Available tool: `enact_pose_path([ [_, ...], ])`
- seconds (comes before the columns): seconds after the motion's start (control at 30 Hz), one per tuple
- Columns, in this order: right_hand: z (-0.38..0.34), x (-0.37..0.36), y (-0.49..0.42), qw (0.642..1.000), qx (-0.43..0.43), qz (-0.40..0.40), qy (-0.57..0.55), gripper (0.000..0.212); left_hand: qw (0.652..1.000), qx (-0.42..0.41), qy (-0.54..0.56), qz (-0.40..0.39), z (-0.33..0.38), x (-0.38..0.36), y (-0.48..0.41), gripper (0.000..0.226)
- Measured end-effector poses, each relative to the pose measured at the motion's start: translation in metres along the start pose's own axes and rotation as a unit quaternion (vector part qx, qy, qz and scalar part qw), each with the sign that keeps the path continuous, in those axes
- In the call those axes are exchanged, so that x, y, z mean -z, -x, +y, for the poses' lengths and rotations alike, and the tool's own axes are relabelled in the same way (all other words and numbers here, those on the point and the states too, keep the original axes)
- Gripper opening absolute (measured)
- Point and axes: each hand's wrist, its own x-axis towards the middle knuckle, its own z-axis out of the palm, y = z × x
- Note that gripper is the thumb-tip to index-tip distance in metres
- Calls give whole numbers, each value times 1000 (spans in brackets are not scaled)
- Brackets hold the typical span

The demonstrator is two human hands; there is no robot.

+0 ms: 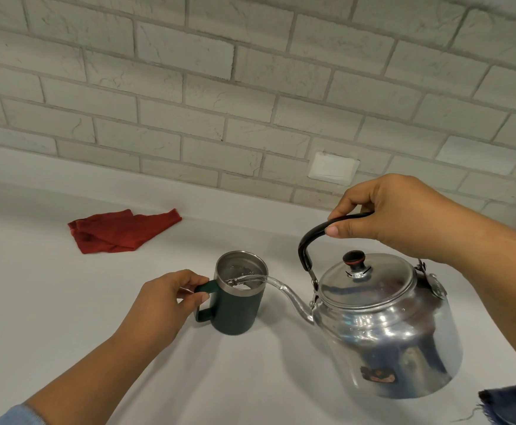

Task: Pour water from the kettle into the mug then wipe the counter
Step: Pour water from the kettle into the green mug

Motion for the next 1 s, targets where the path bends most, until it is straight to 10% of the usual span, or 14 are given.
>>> enact_pose_path([
  [1.0, 13, -9, 1, 996, -2, 25, -84, 18, 1000, -11, -13, 3, -3, -1, -1, 17],
])
